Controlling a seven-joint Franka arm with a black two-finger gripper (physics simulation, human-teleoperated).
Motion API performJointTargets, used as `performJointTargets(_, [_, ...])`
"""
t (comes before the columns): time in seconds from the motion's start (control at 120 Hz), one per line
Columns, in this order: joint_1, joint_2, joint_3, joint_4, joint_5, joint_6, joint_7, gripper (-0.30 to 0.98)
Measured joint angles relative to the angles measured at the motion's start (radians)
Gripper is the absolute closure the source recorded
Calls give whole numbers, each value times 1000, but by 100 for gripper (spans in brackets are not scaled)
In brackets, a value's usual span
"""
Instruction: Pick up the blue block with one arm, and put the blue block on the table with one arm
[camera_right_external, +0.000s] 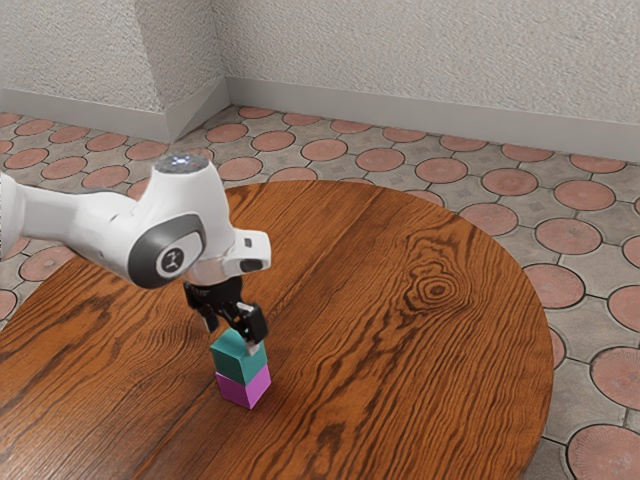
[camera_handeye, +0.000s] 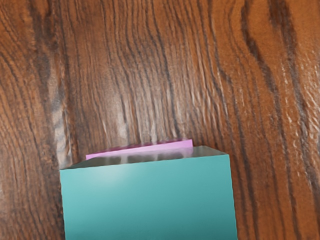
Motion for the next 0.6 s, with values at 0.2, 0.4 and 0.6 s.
performJointTargets(0.2, [1,51,0,32,8,3,2,0])
performJointTargets(0.4, [10,78,1,40,28,4,3,0])
performJointTargets(0.6, [17,98,2,39,39,5,5,0])
